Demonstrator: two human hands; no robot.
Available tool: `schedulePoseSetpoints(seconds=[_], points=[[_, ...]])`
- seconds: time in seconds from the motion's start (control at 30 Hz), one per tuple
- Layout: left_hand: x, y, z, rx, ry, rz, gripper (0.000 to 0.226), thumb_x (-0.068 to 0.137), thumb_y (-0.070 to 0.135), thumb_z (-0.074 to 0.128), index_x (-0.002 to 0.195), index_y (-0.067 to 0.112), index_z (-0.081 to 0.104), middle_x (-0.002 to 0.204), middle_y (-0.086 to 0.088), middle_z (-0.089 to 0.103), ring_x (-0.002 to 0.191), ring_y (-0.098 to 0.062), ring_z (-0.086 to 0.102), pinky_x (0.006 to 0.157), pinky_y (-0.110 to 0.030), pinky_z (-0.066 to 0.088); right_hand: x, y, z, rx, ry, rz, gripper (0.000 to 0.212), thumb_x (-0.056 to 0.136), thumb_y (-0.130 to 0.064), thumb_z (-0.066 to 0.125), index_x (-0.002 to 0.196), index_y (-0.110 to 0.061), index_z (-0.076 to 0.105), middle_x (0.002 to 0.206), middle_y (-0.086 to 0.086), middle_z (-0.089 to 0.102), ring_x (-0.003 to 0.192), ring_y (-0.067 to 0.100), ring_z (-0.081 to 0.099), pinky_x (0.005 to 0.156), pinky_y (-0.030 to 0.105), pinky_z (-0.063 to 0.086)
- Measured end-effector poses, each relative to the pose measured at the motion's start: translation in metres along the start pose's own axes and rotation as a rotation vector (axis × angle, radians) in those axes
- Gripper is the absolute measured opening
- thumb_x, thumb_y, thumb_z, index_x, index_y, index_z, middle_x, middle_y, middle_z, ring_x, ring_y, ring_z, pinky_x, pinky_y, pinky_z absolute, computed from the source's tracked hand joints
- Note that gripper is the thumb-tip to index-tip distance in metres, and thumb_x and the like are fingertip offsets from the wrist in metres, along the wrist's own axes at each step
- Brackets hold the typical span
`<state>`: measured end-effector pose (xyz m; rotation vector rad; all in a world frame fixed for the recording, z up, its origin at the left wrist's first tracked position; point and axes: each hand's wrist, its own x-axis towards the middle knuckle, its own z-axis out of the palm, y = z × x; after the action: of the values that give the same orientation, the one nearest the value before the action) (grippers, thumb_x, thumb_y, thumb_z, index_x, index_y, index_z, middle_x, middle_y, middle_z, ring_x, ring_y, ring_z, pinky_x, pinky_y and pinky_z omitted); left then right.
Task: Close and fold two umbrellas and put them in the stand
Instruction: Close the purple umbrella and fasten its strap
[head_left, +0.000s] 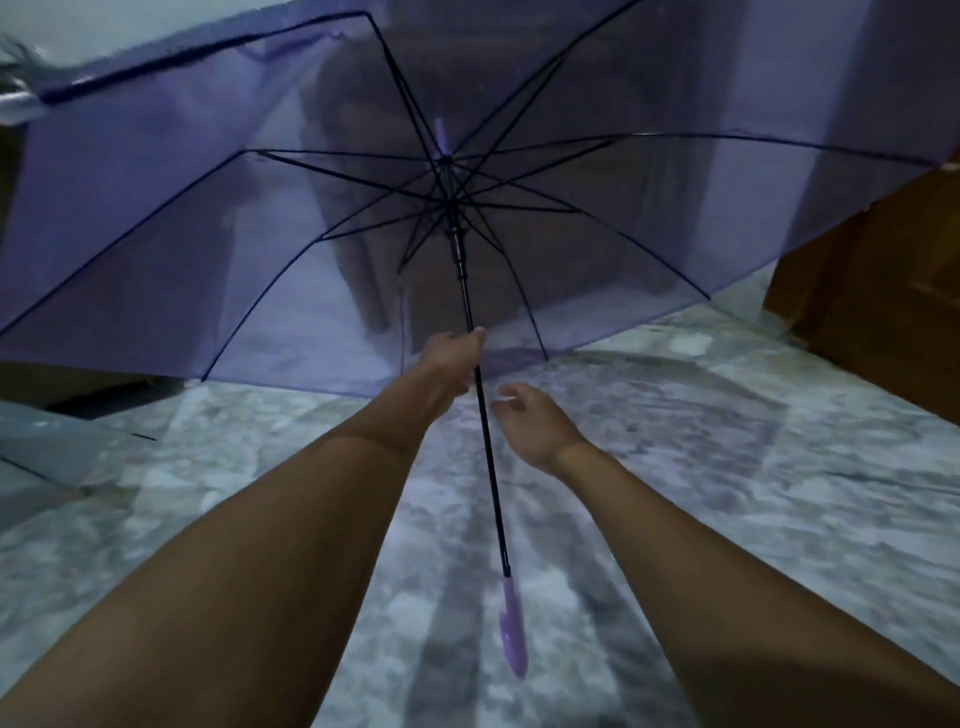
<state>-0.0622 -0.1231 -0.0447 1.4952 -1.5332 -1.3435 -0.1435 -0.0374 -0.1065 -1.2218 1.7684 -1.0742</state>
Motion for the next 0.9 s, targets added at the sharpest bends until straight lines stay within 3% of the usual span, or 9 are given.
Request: schedulePoseSetpoints(seconds=[0.1,0.17,0.23,0.33,0.43,0.57,0.73,0.9], points=[[0.008,-0.003,-0.001,0.042,-0.063,-0.033,0.054,0.097,0.042,0.051,0.135,0.003,0.049,0.125,-0.015,0.057,0.105,-0.030,0.059,0.091,-0.038,0.053,0.010,0.003,0.010,0.055,-0.050,-0.008,0.052,0.100,-0.036,0.048,0.146,-0.016,0.034,0.138,0.005,0.050,0.120,0.022,0.053,0.099,0.034,0.044],[0.008,-0.004,0.001,0.053,-0.096,-0.042,0.048,0.098,0.039,0.050,0.130,0.004,0.053,0.119,-0.014,0.056,0.103,-0.028,0.057,0.093,-0.038,0.052,0.012,0.005,0.019,0.048,-0.055,-0.026,0.047,0.100,-0.034,0.046,0.144,-0.017,0.037,0.107,-0.002,0.055,0.086,0.011,0.055,0.073,0.026,0.045],[0.006,-0.006,0.005,0.088,-0.105,-0.014,0.034,0.100,0.033,0.049,0.117,0.005,0.058,0.110,-0.013,0.058,0.094,-0.025,0.058,0.088,-0.037,0.051,0.012,0.008,0.025,0.034,-0.023,-0.049,0.037,0.101,-0.031,0.043,0.136,-0.018,0.042,0.088,-0.008,0.050,0.071,0.006,0.047,0.066,0.026,0.044],[0.002,-0.003,0.006,0.060,-0.100,0.032,0.026,0.099,0.030,0.050,0.102,0.007,0.062,0.091,-0.009,0.061,0.070,-0.018,0.056,0.080,-0.036,0.051,-0.001,0.007,0.022,0.080,0.034,-0.077,0.022,0.105,-0.033,0.035,0.120,-0.023,0.047,0.081,-0.009,0.047,0.067,0.005,0.044,0.069,0.030,0.044],[-0.004,0.012,0.000,0.000,-0.152,0.098,0.027,0.098,0.033,0.053,0.096,0.010,0.066,0.083,-0.002,0.062,0.072,-0.016,0.058,0.082,-0.036,0.051,-0.019,-0.008,0.012,0.186,0.167,-0.181,0.029,0.106,-0.035,0.030,0.107,-0.019,0.054,0.072,-0.011,0.044,0.061,0.003,0.040,0.057,0.022,0.033],[-0.012,0.046,-0.017,-0.208,-0.130,0.170,0.028,0.098,0.033,0.052,0.088,0.011,0.067,0.083,-0.004,0.068,0.073,-0.019,0.063,0.075,-0.036,0.054,-0.031,-0.041,0.007,0.189,0.280,-0.289,0.037,0.106,-0.032,0.032,0.075,-0.016,0.044,0.065,-0.002,0.040,0.057,0.014,0.035,0.056,0.029,0.029],[-0.019,0.092,-0.044,-0.552,-0.069,0.260,0.035,0.103,0.035,0.040,0.093,0.007,0.058,0.074,-0.006,0.062,0.059,-0.018,0.060,0.055,-0.029,0.055,-0.049,-0.065,0.010,0.153,0.260,-0.362,0.039,0.105,-0.034,0.037,0.083,-0.006,0.053,0.057,-0.006,0.037,0.051,0.011,0.033,0.049,0.027,0.027],[-0.022,0.094,-0.054,-0.674,-0.087,0.242,0.033,0.104,0.032,0.040,0.082,0.011,0.053,0.056,-0.001,0.052,0.042,-0.015,0.054,0.050,-0.028,0.056,-0.058,-0.079,0.002,0.105,0.223,-0.354,0.039,0.104,-0.030,0.037,0.098,-0.002,0.063,0.069,0.002,0.051,0.066,0.020,0.048,0.063,0.035,0.039]])
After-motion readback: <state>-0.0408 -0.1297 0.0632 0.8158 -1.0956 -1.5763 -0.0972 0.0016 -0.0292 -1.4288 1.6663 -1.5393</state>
